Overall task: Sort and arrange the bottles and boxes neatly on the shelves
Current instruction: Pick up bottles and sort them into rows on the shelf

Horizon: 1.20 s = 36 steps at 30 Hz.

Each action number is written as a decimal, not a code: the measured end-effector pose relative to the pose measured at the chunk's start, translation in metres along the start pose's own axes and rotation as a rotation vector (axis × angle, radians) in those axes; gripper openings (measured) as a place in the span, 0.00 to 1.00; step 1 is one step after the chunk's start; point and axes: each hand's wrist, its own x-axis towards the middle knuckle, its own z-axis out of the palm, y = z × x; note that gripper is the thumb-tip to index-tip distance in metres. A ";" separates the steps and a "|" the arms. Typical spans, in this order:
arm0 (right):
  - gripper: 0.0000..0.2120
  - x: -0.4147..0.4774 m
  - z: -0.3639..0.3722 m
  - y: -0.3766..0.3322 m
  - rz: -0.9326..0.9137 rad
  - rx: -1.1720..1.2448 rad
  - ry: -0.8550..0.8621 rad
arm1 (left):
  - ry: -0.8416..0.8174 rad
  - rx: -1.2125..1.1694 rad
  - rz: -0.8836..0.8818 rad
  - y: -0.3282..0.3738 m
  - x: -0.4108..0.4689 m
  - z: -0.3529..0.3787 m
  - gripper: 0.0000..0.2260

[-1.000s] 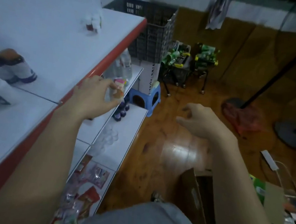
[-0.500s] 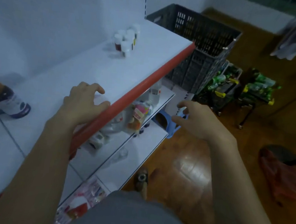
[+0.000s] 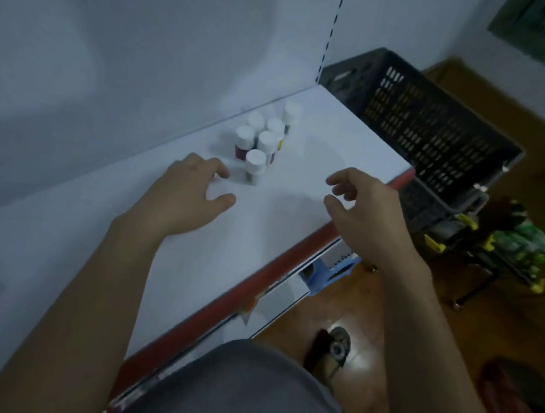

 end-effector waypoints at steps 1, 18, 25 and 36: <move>0.13 0.016 0.003 0.000 -0.046 -0.020 -0.020 | 0.007 0.005 -0.010 0.000 0.001 0.002 0.21; 0.27 0.191 0.042 0.009 -0.497 0.146 -0.375 | 0.432 -0.279 -0.463 0.076 0.028 0.040 0.17; 0.16 0.204 0.047 0.032 -0.546 0.173 -0.397 | 0.588 -0.254 -0.574 0.099 0.019 0.054 0.10; 0.23 0.116 0.022 -0.074 -0.587 0.532 -0.209 | 0.920 -0.175 -0.812 0.056 -0.160 0.033 0.11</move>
